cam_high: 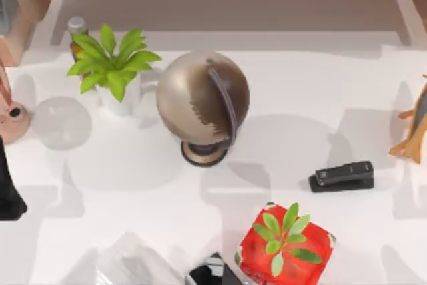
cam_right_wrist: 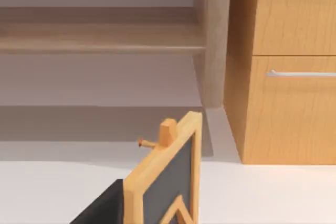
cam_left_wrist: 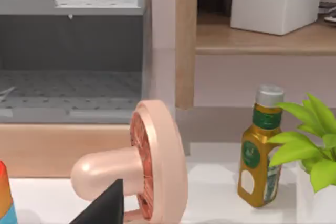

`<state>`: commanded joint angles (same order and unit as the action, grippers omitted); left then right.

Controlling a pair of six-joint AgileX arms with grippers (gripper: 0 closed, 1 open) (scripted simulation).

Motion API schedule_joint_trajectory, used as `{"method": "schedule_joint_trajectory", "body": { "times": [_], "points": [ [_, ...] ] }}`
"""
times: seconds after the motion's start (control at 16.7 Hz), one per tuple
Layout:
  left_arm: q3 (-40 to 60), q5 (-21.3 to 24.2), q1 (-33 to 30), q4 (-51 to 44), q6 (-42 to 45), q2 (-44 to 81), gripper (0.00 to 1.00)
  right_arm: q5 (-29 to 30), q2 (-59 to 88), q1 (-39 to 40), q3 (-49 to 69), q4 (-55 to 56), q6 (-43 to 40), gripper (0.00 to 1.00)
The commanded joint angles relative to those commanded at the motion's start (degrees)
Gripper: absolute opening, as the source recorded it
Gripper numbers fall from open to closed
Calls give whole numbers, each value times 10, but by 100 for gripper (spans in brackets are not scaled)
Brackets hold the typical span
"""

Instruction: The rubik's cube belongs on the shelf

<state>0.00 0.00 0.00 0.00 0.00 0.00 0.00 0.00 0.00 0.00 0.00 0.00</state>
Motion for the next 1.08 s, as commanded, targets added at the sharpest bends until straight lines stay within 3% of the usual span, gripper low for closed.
{"method": "schedule_joint_trajectory", "body": {
  "times": [0.24,0.48,1.08],
  "points": [
    [0,0,0,0,0,0,100,-4,17,-4,10,11,-14,100],
    [0,0,0,0,0,0,100,-26,124,-28,68,75,-95,100],
    [0,0,0,0,0,0,100,-130,677,-141,336,369,-477,100]
  ]
}}
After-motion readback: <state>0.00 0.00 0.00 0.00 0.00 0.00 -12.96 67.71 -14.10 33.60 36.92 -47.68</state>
